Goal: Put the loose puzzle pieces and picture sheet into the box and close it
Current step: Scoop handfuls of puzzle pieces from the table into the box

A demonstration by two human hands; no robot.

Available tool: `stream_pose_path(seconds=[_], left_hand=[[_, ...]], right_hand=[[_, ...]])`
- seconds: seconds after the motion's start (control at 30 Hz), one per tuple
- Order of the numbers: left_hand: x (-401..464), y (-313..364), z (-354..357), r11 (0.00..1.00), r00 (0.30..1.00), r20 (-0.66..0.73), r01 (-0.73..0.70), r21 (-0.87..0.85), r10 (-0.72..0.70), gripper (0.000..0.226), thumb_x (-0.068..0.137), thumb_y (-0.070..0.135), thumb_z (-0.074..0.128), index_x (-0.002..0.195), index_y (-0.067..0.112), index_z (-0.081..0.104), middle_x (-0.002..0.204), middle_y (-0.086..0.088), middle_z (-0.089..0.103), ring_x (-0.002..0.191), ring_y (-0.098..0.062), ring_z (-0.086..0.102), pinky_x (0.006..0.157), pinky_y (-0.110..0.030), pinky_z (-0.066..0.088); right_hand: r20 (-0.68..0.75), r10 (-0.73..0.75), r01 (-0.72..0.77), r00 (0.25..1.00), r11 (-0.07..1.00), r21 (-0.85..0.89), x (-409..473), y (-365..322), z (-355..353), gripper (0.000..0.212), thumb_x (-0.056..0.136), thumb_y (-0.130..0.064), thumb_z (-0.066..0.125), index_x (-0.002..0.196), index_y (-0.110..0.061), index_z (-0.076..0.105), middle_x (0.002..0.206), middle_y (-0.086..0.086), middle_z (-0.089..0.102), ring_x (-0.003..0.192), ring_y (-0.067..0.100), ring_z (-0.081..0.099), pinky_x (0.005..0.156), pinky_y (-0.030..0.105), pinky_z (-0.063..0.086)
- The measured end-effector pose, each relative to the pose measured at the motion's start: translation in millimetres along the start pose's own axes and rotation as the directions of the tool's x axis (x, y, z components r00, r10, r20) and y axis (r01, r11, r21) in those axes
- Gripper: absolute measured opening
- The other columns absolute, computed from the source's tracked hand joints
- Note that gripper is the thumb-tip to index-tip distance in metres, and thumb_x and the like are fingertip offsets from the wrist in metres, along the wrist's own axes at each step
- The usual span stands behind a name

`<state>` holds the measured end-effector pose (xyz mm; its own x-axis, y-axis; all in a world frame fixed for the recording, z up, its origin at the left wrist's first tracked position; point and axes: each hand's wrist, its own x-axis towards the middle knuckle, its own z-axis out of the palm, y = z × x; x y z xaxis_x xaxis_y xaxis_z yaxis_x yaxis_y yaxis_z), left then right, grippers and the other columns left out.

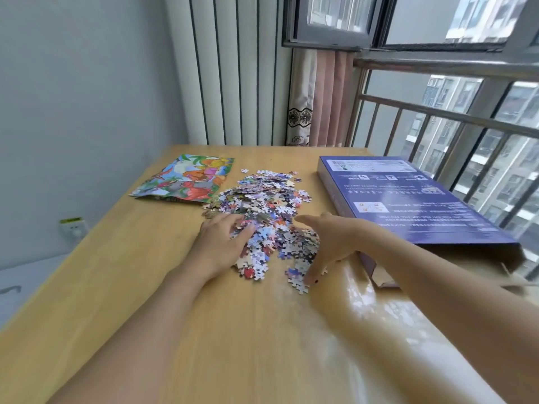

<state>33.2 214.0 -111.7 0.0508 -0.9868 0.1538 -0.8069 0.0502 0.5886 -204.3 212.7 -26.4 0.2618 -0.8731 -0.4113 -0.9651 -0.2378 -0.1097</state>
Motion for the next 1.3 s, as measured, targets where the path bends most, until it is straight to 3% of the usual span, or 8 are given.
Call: stream_pose_path(seconds=[0.17, 0.33, 0.57, 0.8, 0.9, 1.0, 1.17, 1.3], left_hand=[[-9, 10, -4, 0.983, 0.988, 0.123, -0.076, -0.168, 0.097, 0.068, 0.086, 0.065, 0.059, 0.144, 0.031, 0.049, 0.147, 0.008, 0.043, 0.137, -0.013, 0.039, 0.111, -0.032, 0.033], [-21, 12, -8, 0.974, 0.974, 0.126, -0.167, -0.151, 0.187, 0.078, 0.075, 0.043, 0.083, 0.143, 0.036, 0.046, 0.147, 0.01, 0.044, 0.131, -0.006, 0.042, 0.102, -0.022, 0.034], [-19, 12, -7, 0.958, 0.992, 0.011, -0.115, -0.264, 0.122, 0.064, 0.074, 0.034, 0.086, 0.132, 0.028, 0.059, 0.127, 0.012, 0.061, 0.117, -0.006, 0.056, 0.101, -0.026, 0.045], [-17, 13, -6, 0.948, 0.988, -0.051, -0.155, -0.278, 0.147, 0.047, 0.077, 0.032, 0.085, 0.121, 0.028, 0.067, 0.119, 0.011, 0.067, 0.11, -0.004, 0.061, 0.098, -0.023, 0.048], [-16, 13, -6, 0.949, 0.988, -0.06, -0.154, -0.274, 0.143, 0.043, 0.077, 0.033, 0.084, 0.118, 0.029, 0.07, 0.117, 0.014, 0.068, 0.108, -0.002, 0.061, 0.096, -0.021, 0.046], [-14, 12, -5, 0.936, 0.991, -0.054, -0.13, -0.327, 0.118, 0.034, 0.08, 0.032, 0.082, 0.114, 0.03, 0.073, 0.11, 0.017, 0.07, 0.101, 0.007, 0.063, 0.09, -0.017, 0.048], [-15, 15, -5, 0.927, 0.993, -0.028, -0.116, -0.356, 0.114, 0.025, 0.088, 0.027, 0.075, 0.113, 0.024, 0.073, 0.098, 0.021, 0.068, 0.084, 0.024, 0.057, 0.071, 0.003, 0.04], [-14, 14, -7, 0.921, 0.995, -0.018, -0.1, -0.376, 0.1, 0.026, 0.089, 0.029, 0.073, 0.115, 0.03, 0.07, 0.107, 0.019, 0.068, 0.097, 0.011, 0.061, 0.091, -0.017, 0.05]], right_hand=[[-0.107, -0.074, 0.084, 0.991, 0.992, 0.093, 12, -13, 1, 0.1, 0.063, -0.054, 0.089, 0.147, -0.03, 0.041, 0.14, 0.003, 0.05, 0.119, 0.025, 0.056, 0.094, 0.038, 0.053], [-0.162, -0.028, 0.08, 0.986, 0.944, 0.321, 26, -19, 8, 0.072, 0.072, -0.031, 0.089, 0.135, -0.024, 0.053, 0.117, 0.007, 0.059, 0.07, 0.021, 0.071, 0.05, 0.025, 0.054], [-0.412, 0.012, 0.229, 0.911, 0.816, 0.53, 34, -15, 15, 0.038, 0.077, -0.016, 0.081, 0.113, -0.016, 0.069, 0.108, 0.013, 0.067, 0.071, 0.022, 0.064, 0.06, 0.04, 0.059], [-0.5, -0.027, 0.341, 0.865, 0.762, 0.55, 39, -26, 7, 0.062, 0.083, -0.022, 0.078, 0.14, -0.026, 0.055, 0.136, 0.006, 0.057, 0.088, 0.016, 0.063, 0.06, 0.024, 0.05], [-0.356, -0.194, 0.338, 0.914, 0.849, 0.405, 35, -27, 4, 0.094, 0.079, -0.028, 0.082, 0.155, -0.036, 0.027, 0.157, 0.001, 0.037, 0.116, 0.016, 0.059, 0.088, 0.03, 0.051], [-0.272, -0.304, 0.349, 0.913, 0.928, 0.132, 37, -31, 7, 0.124, 0.065, -0.041, 0.092, 0.159, -0.035, 0.012, 0.164, -0.005, 0.025, 0.146, 0.019, 0.033, 0.116, 0.038, 0.034], [-0.23, -0.279, 0.296, 0.932, 0.954, 0.04, 59, -40, 6, 0.134, 0.055, -0.056, 0.093, 0.159, -0.036, 0.012, 0.161, -0.001, 0.024, 0.144, 0.026, 0.035, 0.113, 0.044, 0.038], [-0.223, -0.3, 0.299, 0.928, 0.953, -0.037, 67, -44, -5, 0.116, 0.057, -0.054, 0.092, 0.154, -0.031, 0.033, 0.152, 0.0, 0.044, 0.134, 0.024, 0.047, 0.103, 0.038, 0.044]])
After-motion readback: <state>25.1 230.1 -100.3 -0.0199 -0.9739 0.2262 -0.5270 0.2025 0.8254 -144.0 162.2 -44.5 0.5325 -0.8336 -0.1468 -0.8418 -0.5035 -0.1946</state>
